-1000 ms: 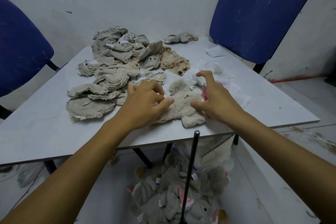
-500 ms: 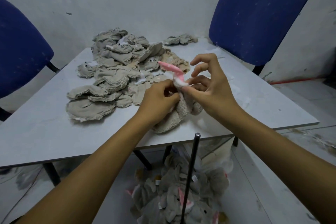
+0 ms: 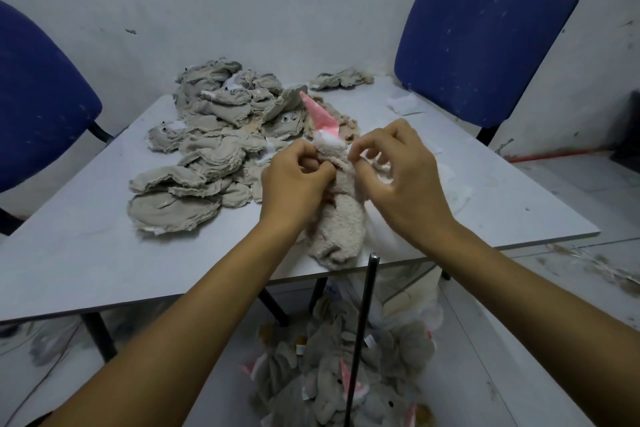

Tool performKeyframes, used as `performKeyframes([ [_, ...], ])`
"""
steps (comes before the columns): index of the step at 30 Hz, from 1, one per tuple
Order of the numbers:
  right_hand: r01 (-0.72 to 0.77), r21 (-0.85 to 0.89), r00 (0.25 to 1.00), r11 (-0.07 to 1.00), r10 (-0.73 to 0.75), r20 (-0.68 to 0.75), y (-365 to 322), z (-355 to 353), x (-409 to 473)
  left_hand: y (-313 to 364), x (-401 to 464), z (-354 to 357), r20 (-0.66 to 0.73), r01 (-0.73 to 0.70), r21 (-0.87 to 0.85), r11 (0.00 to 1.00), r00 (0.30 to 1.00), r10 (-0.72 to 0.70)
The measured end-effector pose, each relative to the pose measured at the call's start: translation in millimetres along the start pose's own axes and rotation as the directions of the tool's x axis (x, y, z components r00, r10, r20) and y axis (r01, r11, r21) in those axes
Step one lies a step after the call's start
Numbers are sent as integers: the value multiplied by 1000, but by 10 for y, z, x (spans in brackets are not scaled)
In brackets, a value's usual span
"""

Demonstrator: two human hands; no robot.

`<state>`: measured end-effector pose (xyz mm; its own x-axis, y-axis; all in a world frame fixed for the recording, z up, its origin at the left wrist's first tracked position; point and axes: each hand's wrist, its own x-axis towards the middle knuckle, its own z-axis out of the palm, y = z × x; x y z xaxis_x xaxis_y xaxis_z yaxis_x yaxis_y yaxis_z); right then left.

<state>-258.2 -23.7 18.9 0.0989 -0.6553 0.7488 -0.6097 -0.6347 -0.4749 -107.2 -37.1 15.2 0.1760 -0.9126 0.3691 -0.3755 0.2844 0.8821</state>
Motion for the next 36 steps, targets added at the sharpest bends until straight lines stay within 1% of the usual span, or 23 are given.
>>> performKeyframes([
  [1,-16,-25,999,1000,18,48,-20,17,-22,8,-11,2,4,-12,-8,1000,1000,12],
  [4,-240,-14,952,971,238,194,-2,11,-31,7,-53,-5,68,-1,-109,994,998,8],
  [5,-284,-22,936,959,282,210,30,-19,-19,11,-80,-14,93,1,-140,990,996,12],
  [7,-328,-9,921,945,322,221,76,-90,-9,35,-143,-36,129,-48,-145,988,989,67],
  [9,-322,-2,929,947,316,190,56,-127,-30,44,-193,-38,139,-135,-62,989,980,142],
  [11,-233,-47,965,971,237,113,-27,-131,-72,74,-239,-24,126,-233,109,966,968,219],
  [13,-16,-136,998,991,25,65,-133,-135,-112,126,-277,-1,130,-308,252,917,950,284],
  [15,216,-194,976,957,-203,84,-191,-152,-159,158,-304,-2,155,-420,374,827,907,391],
  [16,279,-215,959,936,-263,100,-213,-171,-183,169,-315,-23,162,-465,416,781,884,439],
  [17,291,-241,956,926,-269,121,-231,-188,-210,177,-325,-53,159,-485,432,761,871,465],
  [18,250,-287,965,925,-216,145,-239,-198,-243,179,-334,-83,152,-490,424,762,868,473],
  [19,172,-362,978,916,-114,174,-236,-201,-281,172,-358,-107,149,-490,415,767,868,474],
  [21,37,-507,965,861,101,242,-168,-213,-363,146,-469,-139,124,-490,417,766,865,487],
  [22,-7,-499,955,867,154,254,-132,-237,-398,127,-541,-159,105,-481,416,772,868,485],
  [23,-50,-443,951,895,178,253,-108,-268,-428,111,-601,-185,88,-465,403,788,877,472],
  [24,-73,-349,959,934,162,232,-100,-306,-457,94,-647,-212,78,-445,385,809,889,452],
  [26,-18,-192,979,981,56,197,-132,-349,-499,79,-701,-264,85,-409,353,841,910,406],
  [27,3,-143,974,990,29,223,-184,-356,-510,83,-711,-274,109,-396,334,855,917,383],
  [28,15,-119,963,993,18,269,-232,-347,-525,91,-722,-272,141,-386,313,868,922,360],
  [30,-10,-107,937,994,47,347,-254,-325,-532,110,-752,-253,207,-370,275,888,924,321],
  [33,-53,-90,914,995,85,398,-198,-377,-484,140,-776,-265,275,-367,174,914,909,313],
  [35,-44,-109,922,993,82,377,-187,-407,-481,160,-794,-277,293,-392,130,911,893,342],
  [36,-28,-114,943,993,64,326,-195,-414,-492,163,-812,-273,282,-419,154,895,887,366],
])
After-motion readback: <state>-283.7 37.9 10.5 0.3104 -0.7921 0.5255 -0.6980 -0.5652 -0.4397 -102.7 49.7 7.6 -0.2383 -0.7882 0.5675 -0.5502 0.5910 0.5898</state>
